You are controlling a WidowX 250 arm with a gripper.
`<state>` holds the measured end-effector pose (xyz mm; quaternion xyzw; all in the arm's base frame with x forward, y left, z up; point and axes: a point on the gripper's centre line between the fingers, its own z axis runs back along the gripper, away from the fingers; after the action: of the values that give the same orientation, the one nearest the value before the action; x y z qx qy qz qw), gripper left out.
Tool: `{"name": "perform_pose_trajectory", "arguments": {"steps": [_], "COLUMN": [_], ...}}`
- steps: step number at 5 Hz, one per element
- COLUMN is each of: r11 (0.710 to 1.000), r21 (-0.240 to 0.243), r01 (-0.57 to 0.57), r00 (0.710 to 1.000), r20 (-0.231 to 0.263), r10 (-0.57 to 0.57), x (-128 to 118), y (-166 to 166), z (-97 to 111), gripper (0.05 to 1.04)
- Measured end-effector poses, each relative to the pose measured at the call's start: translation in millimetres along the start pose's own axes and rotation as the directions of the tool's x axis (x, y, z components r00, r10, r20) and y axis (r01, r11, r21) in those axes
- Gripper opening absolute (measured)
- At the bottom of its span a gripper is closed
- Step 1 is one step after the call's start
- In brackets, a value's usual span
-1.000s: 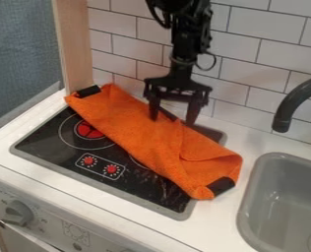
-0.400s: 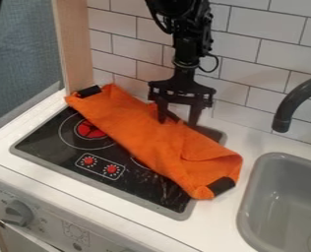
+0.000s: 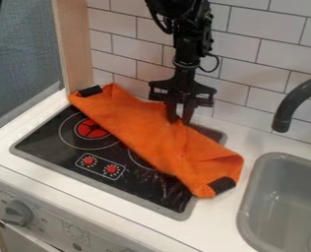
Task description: Unfold the cloth from the top to the bottom
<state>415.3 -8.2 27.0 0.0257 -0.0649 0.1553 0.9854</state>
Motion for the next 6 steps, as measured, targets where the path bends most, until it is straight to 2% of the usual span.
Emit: {"name": "perform_pose_trajectory", "arguments": {"steps": [1, 3, 5, 6], "r11": [1.0, 0.997, 0.992, 0.979], "r21": [-0.004, -0.062, -0.044, -0.028], "r01": [-0.003, -0.047, -0.116, -0.203], "r00": [1.0, 0.996, 0.982, 0.969], "r20": [-0.003, 0.074, 0.148, 0.138], "r10": [0.003, 0.052, 0.121, 0.205], "x": [-1, -1, -22, -40], "y": [0, 6, 32, 59], "z": [0, 42, 88, 103], "gripper": [0.083, 0.05, 0.05, 0.05]}}
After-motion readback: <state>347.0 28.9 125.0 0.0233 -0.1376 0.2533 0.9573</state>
